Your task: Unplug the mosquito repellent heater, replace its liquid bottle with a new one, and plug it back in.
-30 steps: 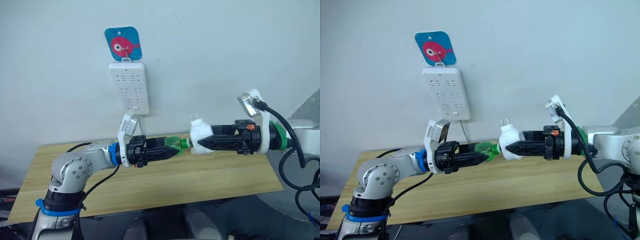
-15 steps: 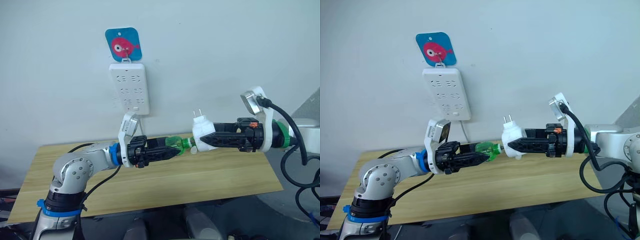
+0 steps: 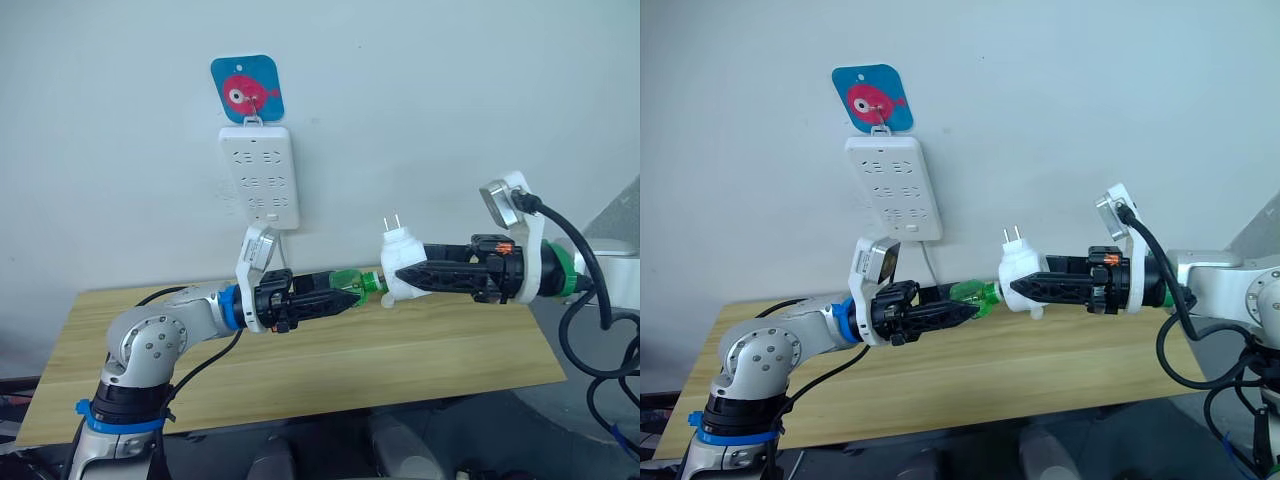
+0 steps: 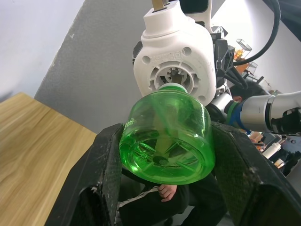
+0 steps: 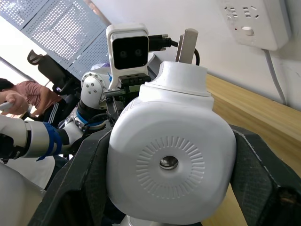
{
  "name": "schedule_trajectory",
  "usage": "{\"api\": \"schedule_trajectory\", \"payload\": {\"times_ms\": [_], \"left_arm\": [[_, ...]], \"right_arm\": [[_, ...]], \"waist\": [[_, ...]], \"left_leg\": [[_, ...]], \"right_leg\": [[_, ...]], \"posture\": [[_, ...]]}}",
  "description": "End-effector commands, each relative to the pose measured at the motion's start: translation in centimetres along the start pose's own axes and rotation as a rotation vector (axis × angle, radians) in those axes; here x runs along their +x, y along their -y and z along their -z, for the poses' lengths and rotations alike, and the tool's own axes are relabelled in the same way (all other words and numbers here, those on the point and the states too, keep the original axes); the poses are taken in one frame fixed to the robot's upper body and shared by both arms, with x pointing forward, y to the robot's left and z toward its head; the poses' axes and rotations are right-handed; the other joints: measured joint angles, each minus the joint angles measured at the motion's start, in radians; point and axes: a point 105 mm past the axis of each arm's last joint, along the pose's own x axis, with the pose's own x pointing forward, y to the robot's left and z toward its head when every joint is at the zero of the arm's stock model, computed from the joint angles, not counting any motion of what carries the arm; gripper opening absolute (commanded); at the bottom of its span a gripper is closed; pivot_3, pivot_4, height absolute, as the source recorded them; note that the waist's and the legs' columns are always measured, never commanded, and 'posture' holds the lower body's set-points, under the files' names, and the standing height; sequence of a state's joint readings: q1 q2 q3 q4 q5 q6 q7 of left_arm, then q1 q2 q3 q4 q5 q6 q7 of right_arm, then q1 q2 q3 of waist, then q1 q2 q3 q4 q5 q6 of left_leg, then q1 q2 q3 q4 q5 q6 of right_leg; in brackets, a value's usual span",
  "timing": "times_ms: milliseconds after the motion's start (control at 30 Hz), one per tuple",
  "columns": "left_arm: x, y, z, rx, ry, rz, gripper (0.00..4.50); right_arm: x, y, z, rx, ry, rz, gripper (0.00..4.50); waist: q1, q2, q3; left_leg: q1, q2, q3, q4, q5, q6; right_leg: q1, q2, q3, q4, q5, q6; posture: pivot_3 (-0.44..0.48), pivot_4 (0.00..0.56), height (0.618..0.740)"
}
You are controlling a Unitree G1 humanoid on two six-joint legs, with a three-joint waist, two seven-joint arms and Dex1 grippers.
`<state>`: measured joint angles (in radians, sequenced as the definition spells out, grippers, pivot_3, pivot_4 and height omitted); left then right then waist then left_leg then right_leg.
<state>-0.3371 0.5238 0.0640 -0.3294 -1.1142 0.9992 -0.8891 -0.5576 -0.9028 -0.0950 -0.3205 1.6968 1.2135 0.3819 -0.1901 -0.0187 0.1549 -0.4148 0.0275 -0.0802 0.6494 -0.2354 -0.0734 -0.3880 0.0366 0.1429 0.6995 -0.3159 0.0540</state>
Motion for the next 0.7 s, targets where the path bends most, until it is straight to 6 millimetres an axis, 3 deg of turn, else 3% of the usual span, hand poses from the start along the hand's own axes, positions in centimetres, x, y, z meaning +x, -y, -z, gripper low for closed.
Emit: {"api": "schedule_trajectory", "payload": {"times_ms": [33,200,700], "left_arm": [[0.58,1.25,-0.45,0.03,-0.001,0.065,2.4],[0.46,1.17,-0.54,0.03,0.001,0.06,2.4],[0.89,1.69,-0.37,0.022,-0.003,0.089,2.4]], "right_arm": [[0.21,-1.82,0.09,-0.035,-0.043,-0.083,3.09],[-0.3,-1.77,0.06,-0.042,-0.074,-0.079,3.09],[0.59,-1.28,0.49,-0.087,-0.097,-0.068,3.09]], "waist": [[0.0,0.0,0.0],[0.0,0.0,0.0],[0.002,0.0,0.0]], "left_leg": [[0.0,0.0,0.0,0.0,0.0,0.0],[0.0,0.0,0.0,0.0,0.0,0.0],[0.0,0.0,0.0,0.0,0.0,0.0]], "right_leg": [[0.0,0.0,0.0,0.0,0.0,0.0],[0.0,0.0,0.0,0.0,0.0,0.0],[0.0,0.0,0.0,0.0,0.0,0.0]], "posture": [[-0.162,0.089,0.74],[-0.162,0.089,0.74],[-0.161,0.093,0.74]]}}
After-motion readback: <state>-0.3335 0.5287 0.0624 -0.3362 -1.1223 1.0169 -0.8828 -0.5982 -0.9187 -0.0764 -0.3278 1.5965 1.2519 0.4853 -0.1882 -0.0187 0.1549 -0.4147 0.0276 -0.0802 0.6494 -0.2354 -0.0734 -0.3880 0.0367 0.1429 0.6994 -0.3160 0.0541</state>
